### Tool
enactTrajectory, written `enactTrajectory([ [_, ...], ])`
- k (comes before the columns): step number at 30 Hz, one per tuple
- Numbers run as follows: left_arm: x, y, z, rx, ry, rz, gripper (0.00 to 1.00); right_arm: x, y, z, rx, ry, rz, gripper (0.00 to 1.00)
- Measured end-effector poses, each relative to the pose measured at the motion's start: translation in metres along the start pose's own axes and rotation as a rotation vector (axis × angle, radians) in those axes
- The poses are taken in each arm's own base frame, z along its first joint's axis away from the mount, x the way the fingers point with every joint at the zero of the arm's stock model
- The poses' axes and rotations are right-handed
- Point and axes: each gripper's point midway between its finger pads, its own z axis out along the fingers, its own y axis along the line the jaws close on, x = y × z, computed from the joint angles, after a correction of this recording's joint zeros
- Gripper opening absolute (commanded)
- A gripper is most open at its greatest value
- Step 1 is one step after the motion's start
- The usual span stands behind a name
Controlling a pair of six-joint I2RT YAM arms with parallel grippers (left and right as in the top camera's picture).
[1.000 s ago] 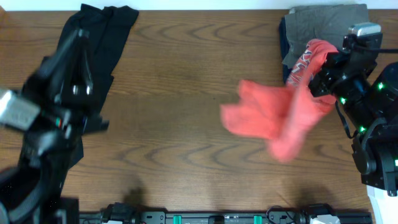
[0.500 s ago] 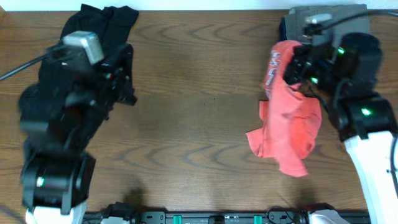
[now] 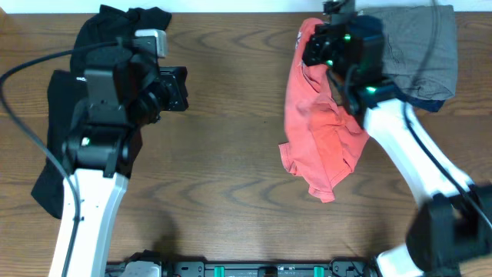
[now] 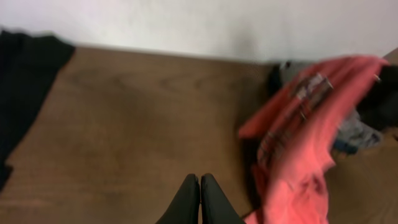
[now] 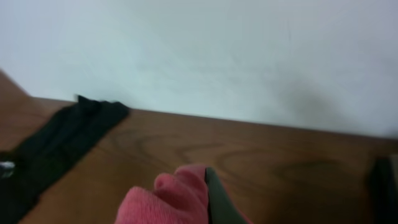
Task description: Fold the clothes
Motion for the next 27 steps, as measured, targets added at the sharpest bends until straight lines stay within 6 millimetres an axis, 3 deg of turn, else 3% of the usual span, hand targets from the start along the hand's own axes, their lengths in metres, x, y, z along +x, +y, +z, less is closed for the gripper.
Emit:
enactTrajectory([
  [1, 0.004, 0.002, 0.005, -0.005, 0.018, -0.004, 0.06, 0.008, -0.004, 0.01, 0.009, 0.005, 0.01, 0.06],
  [2, 0.008, 0.005, 0.01, -0.009, 0.038, -0.007, 0.06, 0.016, -0.009, 0.021, 0.016, 0.004, 0.016, 0.14],
  [3, 0.012, 0.008, 0.015, -0.015, 0.06, -0.01, 0.06, 0.023, -0.013, 0.029, 0.023, 0.007, 0.026, 0.31],
  [5, 0.019, 0.012, 0.023, -0.022, 0.091, -0.009, 0.06, 0.038, -0.02, 0.045, 0.033, 0.005, 0.036, 0.88],
  [6, 0.021, 0.014, 0.026, -0.024, 0.102, -0.01, 0.06, 0.043, -0.023, 0.05, 0.037, 0.005, 0.037, 0.99],
  [10, 0.028, 0.019, 0.038, -0.031, 0.136, -0.009, 0.06, 0.046, -0.026, 0.054, 0.043, 0.001, 0.038, 0.99],
  [14, 0.035, 0.014, 0.049, -0.014, 0.164, 0.062, 0.06, 0.054, -0.029, 0.042, 0.06, 0.079, 0.051, 0.99],
  [17, 0.041, -0.004, 0.058, 0.032, 0.177, 0.167, 0.06, 0.058, -0.038, 0.019, 0.096, 0.167, 0.073, 0.99],
  [21, 0.048, -0.032, 0.076, 0.103, 0.178, 0.306, 0.06, 0.038, -0.059, -0.025, 0.157, 0.204, 0.1, 0.99],
  [24, 0.054, -0.043, 0.096, 0.136, 0.18, 0.362, 0.07, 0.025, -0.078, -0.057, 0.204, 0.222, 0.102, 0.99],
  [27, 0.064, -0.051, 0.118, 0.161, 0.192, 0.405, 0.11, 0.028, -0.094, -0.079, 0.245, 0.265, 0.103, 0.99],
])
